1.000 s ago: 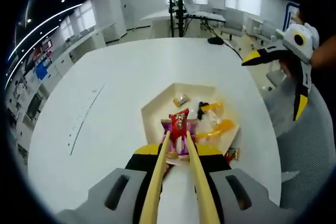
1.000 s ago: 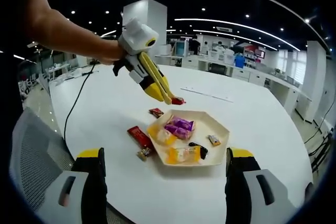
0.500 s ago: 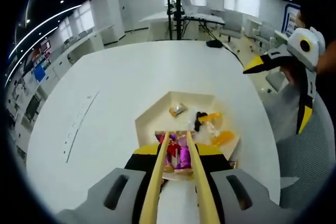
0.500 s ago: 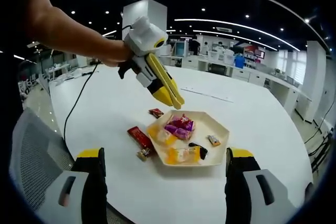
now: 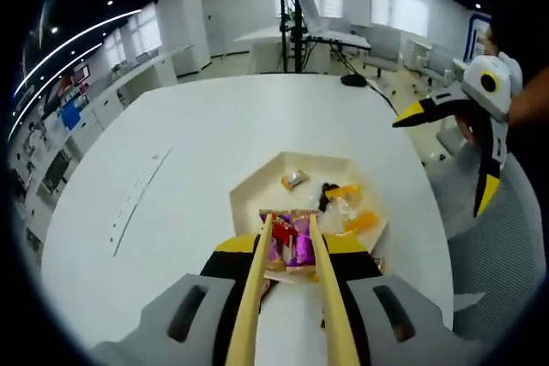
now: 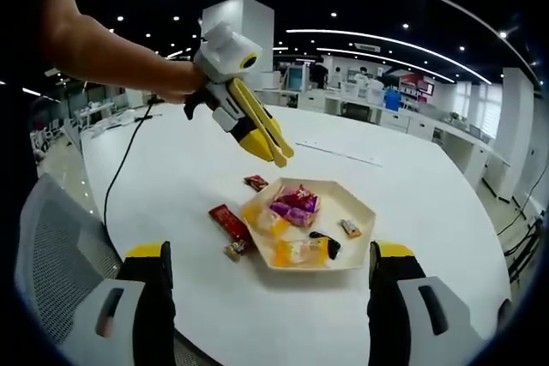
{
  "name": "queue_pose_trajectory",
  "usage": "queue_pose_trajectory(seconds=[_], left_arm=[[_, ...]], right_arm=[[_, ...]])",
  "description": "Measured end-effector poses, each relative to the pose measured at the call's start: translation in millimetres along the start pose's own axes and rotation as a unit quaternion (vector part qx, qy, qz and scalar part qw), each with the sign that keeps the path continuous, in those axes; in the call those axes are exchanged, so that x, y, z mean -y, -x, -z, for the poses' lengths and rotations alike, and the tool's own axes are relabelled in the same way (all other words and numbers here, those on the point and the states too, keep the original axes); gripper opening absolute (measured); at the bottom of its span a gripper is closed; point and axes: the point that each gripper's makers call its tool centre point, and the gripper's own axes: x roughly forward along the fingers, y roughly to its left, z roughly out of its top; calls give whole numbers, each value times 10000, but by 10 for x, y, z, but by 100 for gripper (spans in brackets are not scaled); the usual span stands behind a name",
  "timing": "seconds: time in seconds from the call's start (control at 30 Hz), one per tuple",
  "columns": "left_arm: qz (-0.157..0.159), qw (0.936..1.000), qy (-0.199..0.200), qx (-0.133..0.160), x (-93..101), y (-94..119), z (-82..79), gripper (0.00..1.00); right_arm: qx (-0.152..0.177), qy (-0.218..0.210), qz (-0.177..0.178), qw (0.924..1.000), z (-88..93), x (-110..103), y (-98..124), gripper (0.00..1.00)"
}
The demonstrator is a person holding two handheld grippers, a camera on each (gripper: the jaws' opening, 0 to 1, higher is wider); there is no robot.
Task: Place the target food into the container with the food tongs after gripping and lifting it, then release it inside without dropping or visibly crushing the food.
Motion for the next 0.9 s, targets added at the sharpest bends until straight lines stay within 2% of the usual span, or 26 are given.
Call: queue_pose_trajectory(seconds=[0.2,0.27,0.53,0.9], left_arm=[[-109,9998,108,90,-32,183,136,23],[-73,9996,220,187,-4,254,170,24],[-252,9984,384,336,20,480,357,23],[-268,9984,368,341,111,549,540,24]], right_arm=[[-25,28,-23,10000,8,-9,-4,93],[-26,24,-23,10000,8,-8,-3,93],[-47,66,-42,10000,22,-12,-12,93],[-76,77,-79,9999,32,-28,-11,93]])
